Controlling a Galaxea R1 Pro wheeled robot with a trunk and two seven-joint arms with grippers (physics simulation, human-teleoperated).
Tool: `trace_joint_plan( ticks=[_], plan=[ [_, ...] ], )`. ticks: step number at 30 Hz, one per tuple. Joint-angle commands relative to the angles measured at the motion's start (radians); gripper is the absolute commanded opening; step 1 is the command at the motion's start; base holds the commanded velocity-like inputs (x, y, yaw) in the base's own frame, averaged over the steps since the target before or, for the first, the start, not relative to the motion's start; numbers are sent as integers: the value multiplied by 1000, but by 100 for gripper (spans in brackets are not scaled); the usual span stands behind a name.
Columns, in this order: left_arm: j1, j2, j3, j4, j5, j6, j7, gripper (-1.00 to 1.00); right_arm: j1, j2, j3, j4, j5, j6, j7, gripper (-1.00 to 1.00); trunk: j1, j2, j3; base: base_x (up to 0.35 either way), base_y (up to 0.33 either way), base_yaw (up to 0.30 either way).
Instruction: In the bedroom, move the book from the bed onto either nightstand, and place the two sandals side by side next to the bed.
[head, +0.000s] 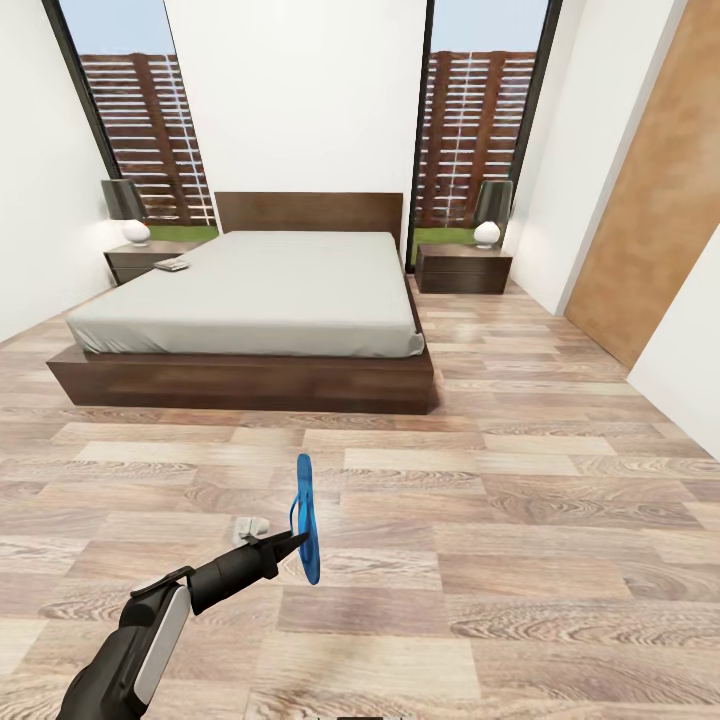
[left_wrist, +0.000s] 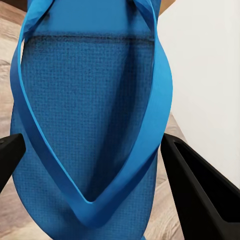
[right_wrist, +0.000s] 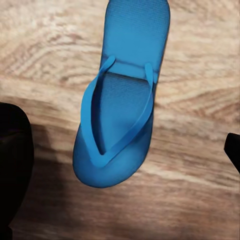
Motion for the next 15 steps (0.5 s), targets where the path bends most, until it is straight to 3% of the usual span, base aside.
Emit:
trace_joint_plan(
  ticks=[1, 9, 15],
  plan=[
    [0, 0, 1, 0, 6, 8, -1, -100, -2, -1, -8, 4, 9, -7, 2, 100, 0, 0, -1, 0, 0, 0],
    [0, -1, -1, 1, 6, 6, -1, -100, -2, -1, -10, 4, 9, -8, 3, 100, 0, 0, -1, 0, 0, 0],
    [0, -1, -1, 1, 5, 7, -1, -100, -2, -1, -10, 4, 9, -8, 3, 100, 2, -2, -20, 0, 0, 0]
  ],
)
